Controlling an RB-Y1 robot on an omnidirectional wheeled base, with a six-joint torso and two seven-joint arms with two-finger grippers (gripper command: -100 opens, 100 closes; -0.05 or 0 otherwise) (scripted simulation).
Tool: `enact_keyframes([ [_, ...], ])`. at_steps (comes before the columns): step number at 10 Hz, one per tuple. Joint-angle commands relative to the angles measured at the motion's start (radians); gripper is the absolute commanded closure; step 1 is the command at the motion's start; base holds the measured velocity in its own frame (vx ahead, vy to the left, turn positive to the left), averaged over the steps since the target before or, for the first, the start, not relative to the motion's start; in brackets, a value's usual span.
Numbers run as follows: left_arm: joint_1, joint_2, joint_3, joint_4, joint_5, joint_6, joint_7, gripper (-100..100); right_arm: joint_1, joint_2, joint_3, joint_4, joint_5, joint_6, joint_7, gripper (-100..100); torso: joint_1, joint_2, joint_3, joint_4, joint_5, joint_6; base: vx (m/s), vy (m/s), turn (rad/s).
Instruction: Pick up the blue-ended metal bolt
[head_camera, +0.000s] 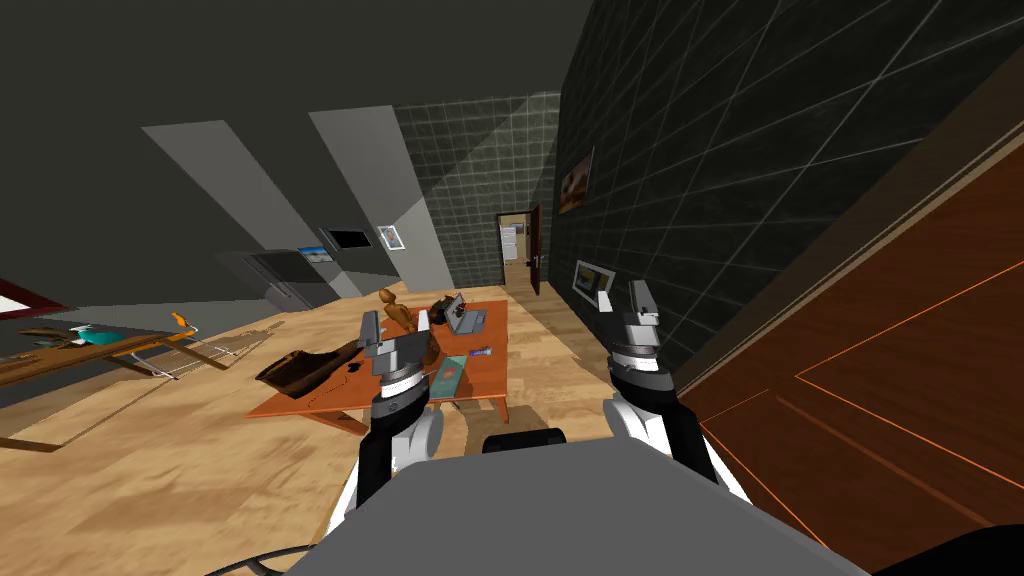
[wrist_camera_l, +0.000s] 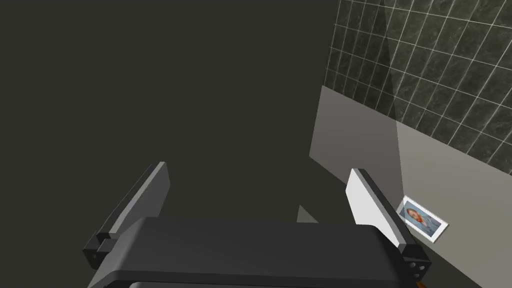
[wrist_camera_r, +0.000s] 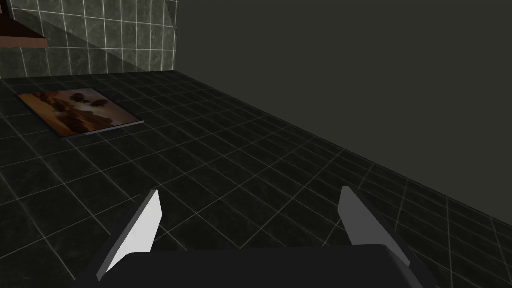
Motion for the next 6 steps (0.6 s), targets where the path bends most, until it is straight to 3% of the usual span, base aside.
enact_keyframes([
  [1,-0.003,0.037,0.007,0.008,0.006,0.014,-0.006,-100,0.0,0.0,0.0,0.0,0.0,0.0,0.0,0,0.0,0.0,0.0,0.0,0.0,0.0,-0.009,-0.008,-0.06],
  [6,-0.027,0.164,0.062,0.074,0.052,0.123,-0.053,-100,0.0,0.0,0.0,0.0,0.0,0.0,0.0,0,-0.002,0.003,0.002,0.001,0.0,0.0,-0.035,-0.023,-0.124],
])
